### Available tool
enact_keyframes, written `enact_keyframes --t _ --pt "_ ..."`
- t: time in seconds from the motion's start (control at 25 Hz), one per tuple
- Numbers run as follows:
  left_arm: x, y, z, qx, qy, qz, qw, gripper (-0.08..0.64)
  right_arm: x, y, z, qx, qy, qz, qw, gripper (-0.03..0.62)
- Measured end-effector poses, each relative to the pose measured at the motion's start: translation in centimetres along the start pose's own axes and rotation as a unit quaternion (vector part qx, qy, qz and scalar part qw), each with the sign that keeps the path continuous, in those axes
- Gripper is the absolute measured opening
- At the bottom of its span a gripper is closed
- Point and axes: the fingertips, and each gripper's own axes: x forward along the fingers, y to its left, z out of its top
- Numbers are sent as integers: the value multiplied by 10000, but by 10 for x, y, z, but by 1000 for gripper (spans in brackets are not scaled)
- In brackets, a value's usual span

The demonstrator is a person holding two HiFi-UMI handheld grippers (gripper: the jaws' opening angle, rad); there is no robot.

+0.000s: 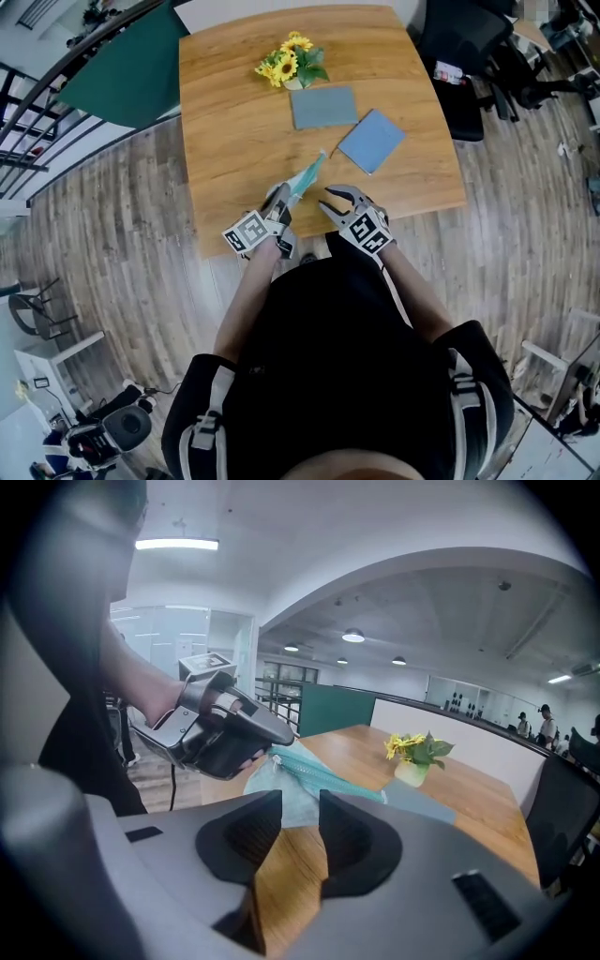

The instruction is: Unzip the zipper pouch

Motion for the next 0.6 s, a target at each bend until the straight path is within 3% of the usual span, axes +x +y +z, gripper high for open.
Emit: enact_keyframes --t 0.2,0.6 --pt "-23 -19 5 -128 -168 -197 9996 9 -1 8 12 108 -162 -107 9998 106" --pt "-63 -46 27 -59 -505 -506 9974 9 7 67 71 -252 -777 484 9955 66"
